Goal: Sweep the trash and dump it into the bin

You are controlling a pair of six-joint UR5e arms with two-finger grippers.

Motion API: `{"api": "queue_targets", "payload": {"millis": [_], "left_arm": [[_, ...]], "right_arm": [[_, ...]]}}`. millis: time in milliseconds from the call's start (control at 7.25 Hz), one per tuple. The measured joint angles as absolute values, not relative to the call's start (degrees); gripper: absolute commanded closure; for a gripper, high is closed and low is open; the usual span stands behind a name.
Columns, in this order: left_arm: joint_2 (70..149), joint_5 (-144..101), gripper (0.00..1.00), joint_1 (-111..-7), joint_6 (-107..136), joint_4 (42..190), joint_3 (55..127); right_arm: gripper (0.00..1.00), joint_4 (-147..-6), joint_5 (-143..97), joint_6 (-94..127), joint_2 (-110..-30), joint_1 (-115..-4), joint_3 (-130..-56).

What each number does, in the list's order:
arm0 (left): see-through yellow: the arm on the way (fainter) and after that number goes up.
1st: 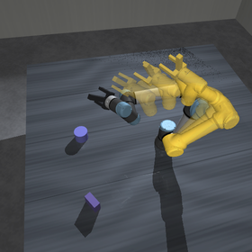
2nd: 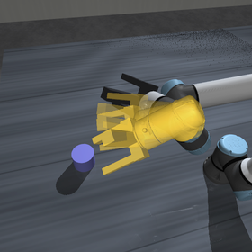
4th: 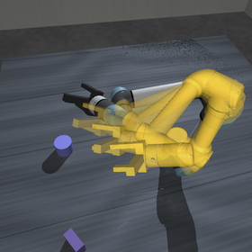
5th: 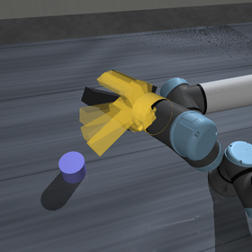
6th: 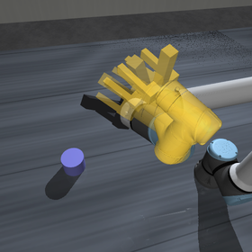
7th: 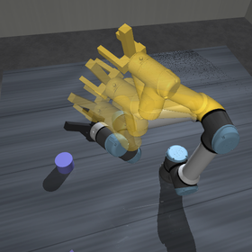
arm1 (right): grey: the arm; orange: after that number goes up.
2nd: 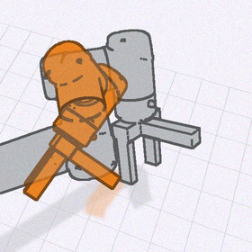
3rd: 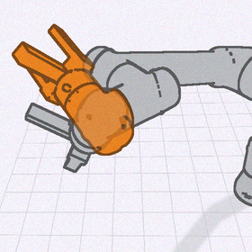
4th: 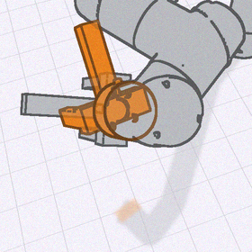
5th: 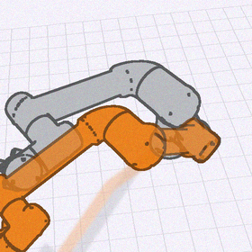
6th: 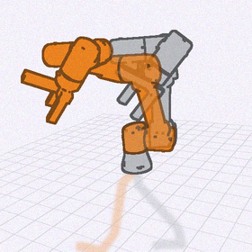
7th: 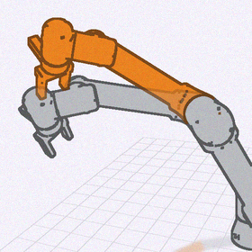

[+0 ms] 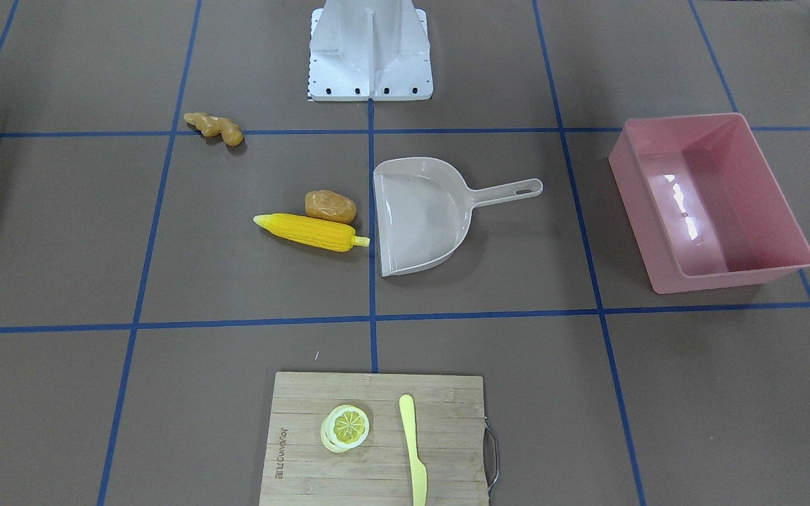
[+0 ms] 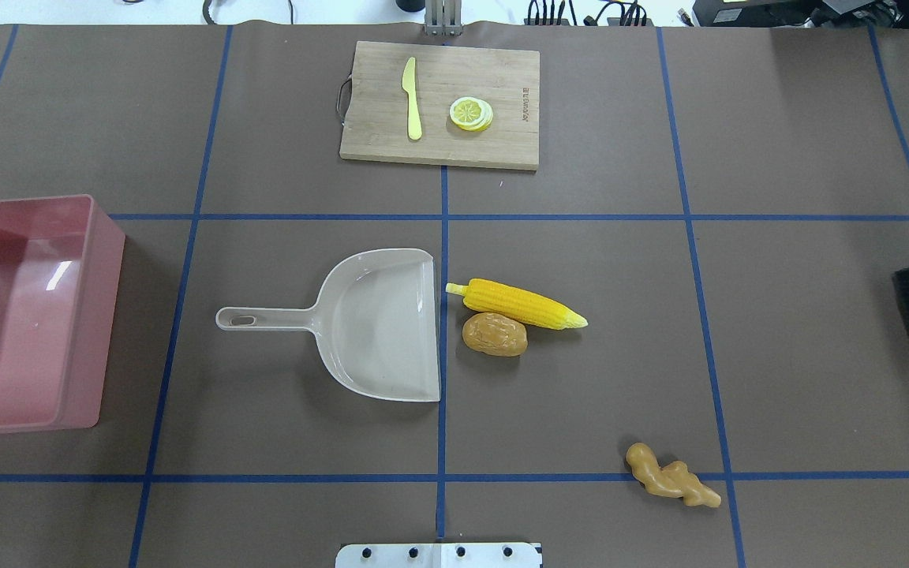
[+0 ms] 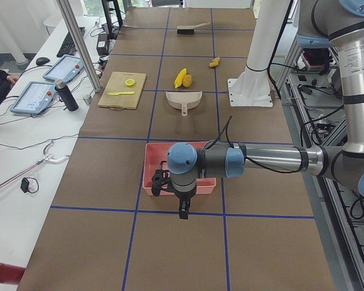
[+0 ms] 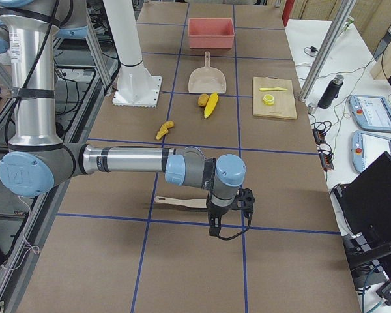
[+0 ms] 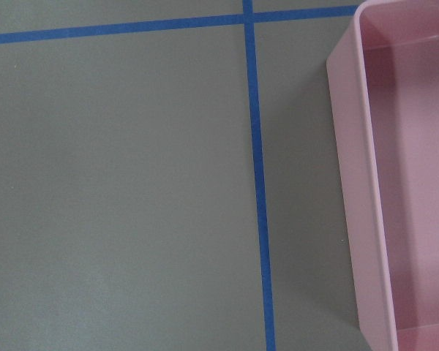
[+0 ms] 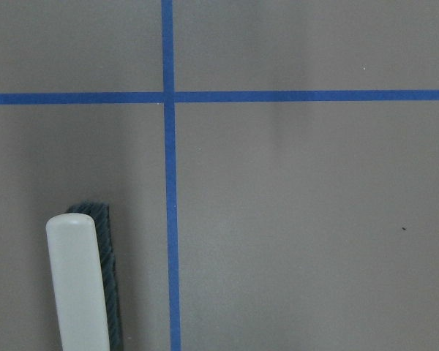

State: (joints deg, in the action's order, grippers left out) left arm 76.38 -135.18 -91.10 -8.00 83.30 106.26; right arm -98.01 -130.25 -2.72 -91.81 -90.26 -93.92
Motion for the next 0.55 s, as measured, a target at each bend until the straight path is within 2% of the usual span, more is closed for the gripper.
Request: {"api": "queue_targets", "payload": {"millis": [552], "left_arm": [[76.40, -135.26, 0.02, -91.07, -7.92, 83.38, 106.61]], "right_arm": [[0.00, -97.78, -131.89, -2.66, -92.30, -90.26, -94.28]]}}
